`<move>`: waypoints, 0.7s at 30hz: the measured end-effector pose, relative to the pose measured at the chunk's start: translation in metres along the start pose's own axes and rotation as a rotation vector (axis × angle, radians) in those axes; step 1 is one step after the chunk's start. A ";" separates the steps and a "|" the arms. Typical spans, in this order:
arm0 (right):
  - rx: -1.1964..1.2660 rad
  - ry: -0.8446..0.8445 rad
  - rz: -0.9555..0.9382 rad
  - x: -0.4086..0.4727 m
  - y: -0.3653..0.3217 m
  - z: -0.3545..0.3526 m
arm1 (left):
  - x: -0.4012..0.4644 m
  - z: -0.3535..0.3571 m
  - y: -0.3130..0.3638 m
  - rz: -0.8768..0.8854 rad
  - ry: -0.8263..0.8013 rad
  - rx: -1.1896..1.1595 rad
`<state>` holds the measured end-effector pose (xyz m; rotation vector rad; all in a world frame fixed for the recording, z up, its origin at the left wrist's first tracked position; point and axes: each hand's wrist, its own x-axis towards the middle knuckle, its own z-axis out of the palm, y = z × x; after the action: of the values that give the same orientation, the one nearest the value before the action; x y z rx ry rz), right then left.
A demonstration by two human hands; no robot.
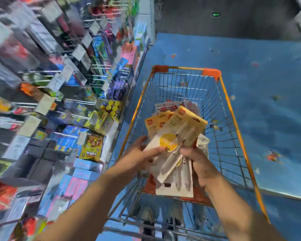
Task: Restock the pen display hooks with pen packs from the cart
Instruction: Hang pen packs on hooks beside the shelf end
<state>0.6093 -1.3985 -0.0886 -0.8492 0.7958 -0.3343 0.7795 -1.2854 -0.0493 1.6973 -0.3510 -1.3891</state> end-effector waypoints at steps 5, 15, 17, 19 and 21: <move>0.024 -0.045 0.067 -0.027 -0.013 0.023 | -0.034 -0.021 0.003 -0.068 -0.417 -0.459; -0.357 0.094 -0.373 -0.080 -0.036 0.101 | -0.092 -0.026 -0.005 0.107 -0.363 -0.526; -0.566 0.107 -0.367 -0.087 -0.035 0.116 | -0.101 -0.028 -0.006 0.149 -0.356 -0.573; -0.610 0.116 -0.373 -0.092 -0.035 0.127 | -0.108 -0.033 -0.006 0.165 -0.305 -0.600; -0.512 0.101 -0.452 -0.094 -0.033 0.133 | -0.114 -0.036 -0.006 0.173 -0.250 -0.627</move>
<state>0.6461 -1.2957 0.0367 -1.5110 0.7903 -0.5889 0.7722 -1.1876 0.0186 0.9661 -0.1658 -1.3959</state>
